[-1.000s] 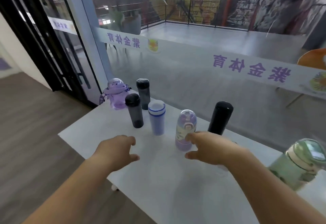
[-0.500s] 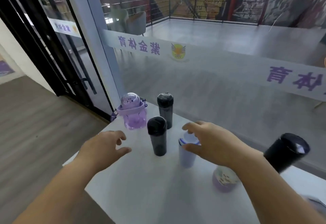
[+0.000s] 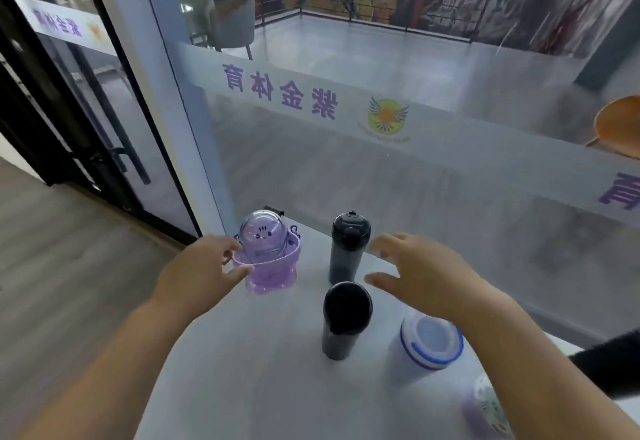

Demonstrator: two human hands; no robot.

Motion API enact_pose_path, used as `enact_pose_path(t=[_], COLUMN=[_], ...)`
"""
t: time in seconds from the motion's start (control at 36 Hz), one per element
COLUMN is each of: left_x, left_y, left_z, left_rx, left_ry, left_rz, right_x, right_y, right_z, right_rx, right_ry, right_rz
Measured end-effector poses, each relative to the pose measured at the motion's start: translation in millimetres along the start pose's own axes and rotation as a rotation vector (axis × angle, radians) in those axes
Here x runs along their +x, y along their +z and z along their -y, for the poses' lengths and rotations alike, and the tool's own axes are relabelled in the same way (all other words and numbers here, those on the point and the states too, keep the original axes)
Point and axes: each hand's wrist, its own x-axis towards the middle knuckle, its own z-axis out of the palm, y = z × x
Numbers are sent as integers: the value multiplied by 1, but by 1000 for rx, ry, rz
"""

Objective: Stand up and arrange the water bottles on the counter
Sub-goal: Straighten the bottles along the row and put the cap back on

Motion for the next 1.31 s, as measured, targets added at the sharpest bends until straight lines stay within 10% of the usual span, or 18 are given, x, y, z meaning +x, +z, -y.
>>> enact_pose_path(t=[0.64,1.31], left_x=[121,214], left_y=[35,39], left_z=[9,-5], left_rx=[289,56], left_ry=[233,467], left_rz=[293,477], right_x=[116,154], right_y=[46,58], right_z=[29,19], right_rx=[118,210], right_ry=[408,480], right_rz=[-1,-85])
